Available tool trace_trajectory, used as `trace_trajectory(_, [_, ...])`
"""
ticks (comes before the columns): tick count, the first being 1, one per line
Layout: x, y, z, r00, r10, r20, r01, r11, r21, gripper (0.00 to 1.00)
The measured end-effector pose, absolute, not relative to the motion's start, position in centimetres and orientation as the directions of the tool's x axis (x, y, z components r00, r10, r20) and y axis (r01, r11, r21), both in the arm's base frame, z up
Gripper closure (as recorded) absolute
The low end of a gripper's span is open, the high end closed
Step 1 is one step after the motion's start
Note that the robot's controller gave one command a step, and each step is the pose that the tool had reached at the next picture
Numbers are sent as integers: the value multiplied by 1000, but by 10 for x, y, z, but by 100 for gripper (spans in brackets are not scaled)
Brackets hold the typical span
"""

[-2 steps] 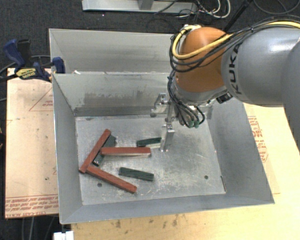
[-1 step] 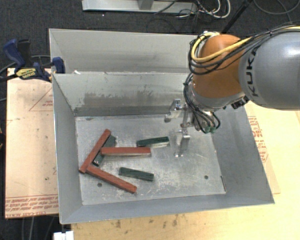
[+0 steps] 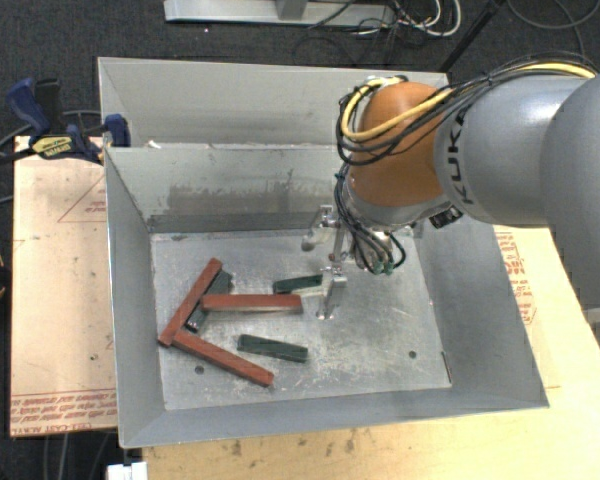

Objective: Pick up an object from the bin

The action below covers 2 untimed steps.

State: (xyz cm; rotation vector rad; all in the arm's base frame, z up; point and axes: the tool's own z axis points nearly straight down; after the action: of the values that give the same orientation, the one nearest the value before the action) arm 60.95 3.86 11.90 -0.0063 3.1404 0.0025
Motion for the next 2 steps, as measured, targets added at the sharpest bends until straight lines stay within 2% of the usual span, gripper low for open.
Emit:
trace_trajectory(1, [620, 45, 77, -999, -49, -6, -49, 999, 1, 0])
trace_trajectory(2, [634, 47, 68, -997, -69, -44, -69, 998, 2, 100])
